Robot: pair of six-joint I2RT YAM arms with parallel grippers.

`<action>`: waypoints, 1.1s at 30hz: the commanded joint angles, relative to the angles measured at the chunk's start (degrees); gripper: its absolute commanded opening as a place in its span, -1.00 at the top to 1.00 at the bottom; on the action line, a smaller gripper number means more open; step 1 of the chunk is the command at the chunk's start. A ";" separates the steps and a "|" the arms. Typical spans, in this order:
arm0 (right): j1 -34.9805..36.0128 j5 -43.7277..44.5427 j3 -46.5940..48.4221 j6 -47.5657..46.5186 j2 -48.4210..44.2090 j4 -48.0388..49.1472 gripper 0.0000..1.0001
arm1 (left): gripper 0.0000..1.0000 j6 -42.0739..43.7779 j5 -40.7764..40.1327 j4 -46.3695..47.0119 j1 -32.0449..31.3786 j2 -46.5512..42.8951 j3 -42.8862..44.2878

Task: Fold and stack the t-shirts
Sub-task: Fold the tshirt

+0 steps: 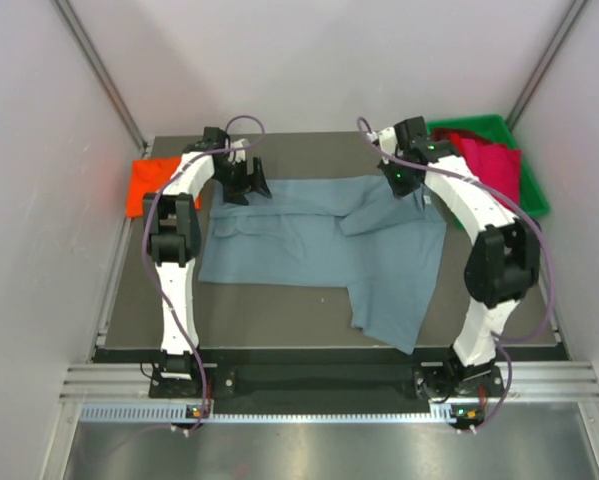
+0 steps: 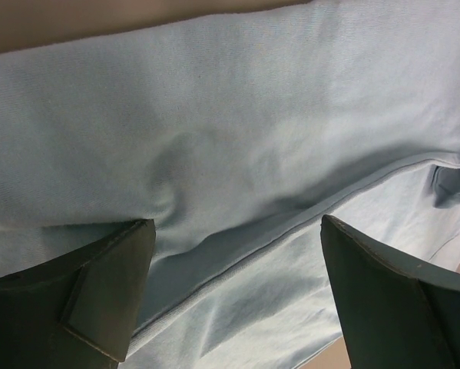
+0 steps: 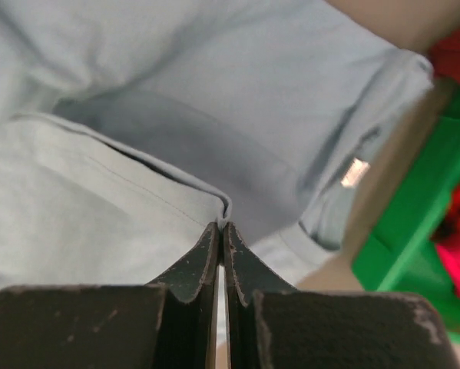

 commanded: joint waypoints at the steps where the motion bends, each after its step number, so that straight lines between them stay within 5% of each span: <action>1: -0.27 -2.38 -3.62 1.05 -8.31 -1.66 1.00 | -0.89 1.02 -5.56 -2.21 2.06 0.86 -2.35; 14: -0.10 -7.15 -20.66 -1.93 -18.70 -5.09 1.00 | -0.87 1.10 -7.32 -2.92 2.32 -1.77 -5.17; 33: -1.41 -3.64 -29.64 -5.19 -21.87 -4.92 1.00 | -0.86 1.28 -8.38 -3.09 2.67 -2.83 -5.88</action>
